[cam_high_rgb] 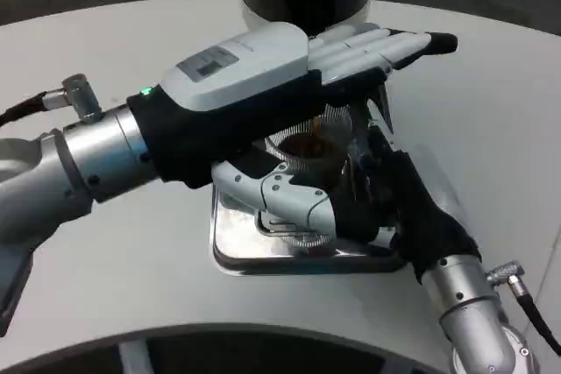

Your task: Grasp the cup under the faucet to collect the drink, then remove the cup.

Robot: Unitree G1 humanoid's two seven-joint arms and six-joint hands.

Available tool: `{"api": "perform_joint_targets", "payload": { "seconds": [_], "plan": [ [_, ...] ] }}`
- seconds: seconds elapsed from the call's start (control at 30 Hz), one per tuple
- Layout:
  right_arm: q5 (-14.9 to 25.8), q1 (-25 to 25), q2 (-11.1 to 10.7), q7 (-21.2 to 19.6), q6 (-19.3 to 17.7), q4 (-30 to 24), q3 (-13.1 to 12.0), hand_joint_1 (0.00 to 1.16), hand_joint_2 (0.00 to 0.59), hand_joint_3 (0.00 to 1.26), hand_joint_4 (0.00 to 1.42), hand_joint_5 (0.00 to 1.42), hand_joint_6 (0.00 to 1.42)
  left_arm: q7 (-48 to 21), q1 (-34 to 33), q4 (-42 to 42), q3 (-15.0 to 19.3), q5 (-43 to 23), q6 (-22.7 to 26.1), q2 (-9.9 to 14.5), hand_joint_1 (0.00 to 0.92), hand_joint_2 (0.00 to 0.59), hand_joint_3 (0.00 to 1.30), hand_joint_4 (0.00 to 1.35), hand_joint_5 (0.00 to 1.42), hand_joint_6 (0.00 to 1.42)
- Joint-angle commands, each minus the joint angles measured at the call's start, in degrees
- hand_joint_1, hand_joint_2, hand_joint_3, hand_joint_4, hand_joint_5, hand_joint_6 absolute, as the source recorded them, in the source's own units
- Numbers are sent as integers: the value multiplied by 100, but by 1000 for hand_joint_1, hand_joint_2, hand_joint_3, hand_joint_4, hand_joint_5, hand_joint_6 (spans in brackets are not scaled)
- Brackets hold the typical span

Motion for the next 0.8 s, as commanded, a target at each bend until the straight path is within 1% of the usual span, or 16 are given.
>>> {"api": "perform_joint_targets", "payload": {
  "seconds": [0.03,0.17,0.3,0.43,0.67,0.8],
  "plan": [
    [38,-22,70,-102,-120,117,27,712,178,0,0,0,122,-75,106,1,-71,67,-54,50,0,89,0,0,8,0],
    [60,-55,96,-114,-146,176,21,714,178,0,0,0,136,91,191,26,109,-66,-68,-1,0,99,0,0,8,0],
    [73,-93,118,-123,-208,258,29,714,178,0,0,0,141,753,417,3,648,-133,-420,-211,0,119,0,0,0,0],
    [96,-134,149,-158,-229,357,39,715,178,0,0,0,142,1128,544,-33,966,-138,-603,-308,0,134,0,0,0,0],
    [157,-248,219,-180,-263,577,52,715,178,0,0,0,145,1294,1131,-329,1362,-300,-508,-202,0,142,0,0,0,0],
    [179,-314,235,-185,-307,657,51,715,178,0,0,0,145,1431,1875,-707,1844,-518,-275,-236,0,148,0,0,4,0]
  ]
}}
